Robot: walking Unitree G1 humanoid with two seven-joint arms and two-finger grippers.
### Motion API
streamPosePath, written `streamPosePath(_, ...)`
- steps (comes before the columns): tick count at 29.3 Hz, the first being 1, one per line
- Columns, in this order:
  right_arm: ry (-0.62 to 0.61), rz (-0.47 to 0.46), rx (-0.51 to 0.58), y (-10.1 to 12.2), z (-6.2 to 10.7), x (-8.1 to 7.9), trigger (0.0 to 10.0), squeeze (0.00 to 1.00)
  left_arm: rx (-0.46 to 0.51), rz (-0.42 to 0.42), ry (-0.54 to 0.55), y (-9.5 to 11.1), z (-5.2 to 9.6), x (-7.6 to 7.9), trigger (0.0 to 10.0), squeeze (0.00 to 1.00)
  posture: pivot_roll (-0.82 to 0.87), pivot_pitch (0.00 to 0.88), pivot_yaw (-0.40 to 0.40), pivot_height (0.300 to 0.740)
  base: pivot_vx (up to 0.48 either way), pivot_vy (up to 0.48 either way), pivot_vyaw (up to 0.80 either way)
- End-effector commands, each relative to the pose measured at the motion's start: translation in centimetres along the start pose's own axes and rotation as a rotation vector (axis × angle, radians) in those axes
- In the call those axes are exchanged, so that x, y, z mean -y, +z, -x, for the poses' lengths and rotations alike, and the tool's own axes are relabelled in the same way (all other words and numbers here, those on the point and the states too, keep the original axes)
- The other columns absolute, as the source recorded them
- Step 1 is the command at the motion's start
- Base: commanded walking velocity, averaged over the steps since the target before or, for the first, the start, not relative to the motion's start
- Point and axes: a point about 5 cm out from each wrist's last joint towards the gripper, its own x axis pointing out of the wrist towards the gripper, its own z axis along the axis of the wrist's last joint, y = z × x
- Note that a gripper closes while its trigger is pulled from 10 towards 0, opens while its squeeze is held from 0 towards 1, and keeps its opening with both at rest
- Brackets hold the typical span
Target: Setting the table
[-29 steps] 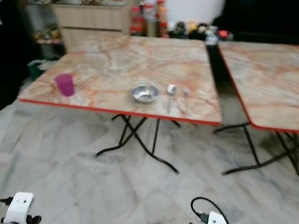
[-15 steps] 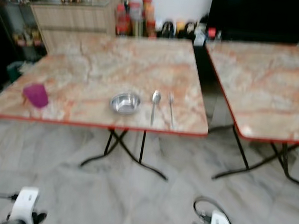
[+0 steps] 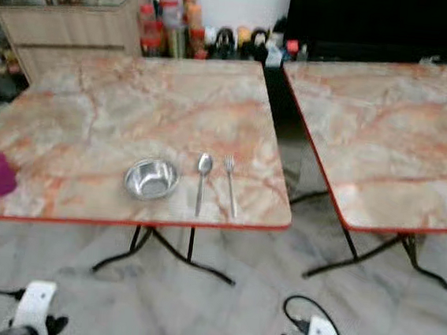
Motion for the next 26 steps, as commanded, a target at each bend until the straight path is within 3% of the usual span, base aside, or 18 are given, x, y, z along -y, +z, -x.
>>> streamPosePath(1, 0.035, 0.001, 0.005, 0.17, -0.24, -1.24, 10.0, 0.00, -0.019, -0.004, 0.035, -0.48, 0.34, -1.05, 10.0, 0.00, 0.04, 0.000, 0.014, 0.736, 0.000, 0.000, 0.00)
streamPosePath(5, 0.037, 0.000, -0.002, 0.13, -0.24, -1.23, 10.0, 0.00, -0.011, 0.092, 0.077, -0.73, 0.38, -1.20, 10.0, 0.00, 0.04, 0.000, 0.015, 0.736, 0.000, 0.000, 0.00)
streamPosePath(16, 0.033, -0.003, -0.008, 0.15, -0.26, -1.20, 10.0, 0.00, 0.010, 0.191, 0.097, -0.83, 0.40, -1.21, 10.0, 0.00, 0.05, 0.002, 0.020, 0.736, 0.000, 0.000, 0.00)
streamPosePath(22, 0.038, -0.004, -0.008, 0.17, -0.26, -1.20, 10.0, 0.00, 0.040, 0.303, 0.117, -0.90, 0.42, -1.15, 10.0, 0.00, 0.06, 0.015, 0.024, 0.736, 0.000, 0.000, 0.00)
streamPosePath(26, 0.040, -0.001, -0.010, 0.16, -0.26, -1.22, 10.0, 0.00, 0.057, 0.303, 0.136, -0.78, 0.45, -1.29, 10.0, 0.00, 0.08, 0.012, 0.025, 0.736, 0.000, 0.000, 0.00)
